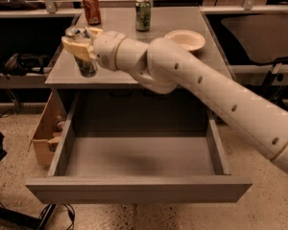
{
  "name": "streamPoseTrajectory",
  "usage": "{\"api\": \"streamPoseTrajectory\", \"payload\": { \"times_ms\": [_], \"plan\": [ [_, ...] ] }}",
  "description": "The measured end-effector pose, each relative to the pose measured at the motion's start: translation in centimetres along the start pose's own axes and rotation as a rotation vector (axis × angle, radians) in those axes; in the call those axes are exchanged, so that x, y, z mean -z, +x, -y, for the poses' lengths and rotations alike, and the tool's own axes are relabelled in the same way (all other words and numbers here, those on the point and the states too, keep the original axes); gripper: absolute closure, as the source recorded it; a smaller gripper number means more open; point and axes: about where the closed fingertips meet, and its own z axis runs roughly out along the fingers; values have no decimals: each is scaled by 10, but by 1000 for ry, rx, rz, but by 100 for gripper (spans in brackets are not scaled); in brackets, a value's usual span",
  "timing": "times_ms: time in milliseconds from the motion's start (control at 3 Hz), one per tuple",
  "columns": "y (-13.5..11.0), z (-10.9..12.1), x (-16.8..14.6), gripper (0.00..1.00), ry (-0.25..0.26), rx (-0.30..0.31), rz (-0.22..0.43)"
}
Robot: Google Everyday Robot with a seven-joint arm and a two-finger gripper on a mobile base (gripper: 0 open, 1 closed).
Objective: Place redbull can into top drawer
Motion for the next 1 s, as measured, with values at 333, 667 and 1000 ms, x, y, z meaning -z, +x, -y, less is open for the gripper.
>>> {"api": "streamPoseTrajectory", "payload": {
  "times_ms": [333,667,1000],
  "plan": [
    [71,-59,41,100,-25,-68,-7],
    [106,-96,63,100,-80,-58,-26],
    [124,-109,74,100,-124,10,-31]
  ]
}}
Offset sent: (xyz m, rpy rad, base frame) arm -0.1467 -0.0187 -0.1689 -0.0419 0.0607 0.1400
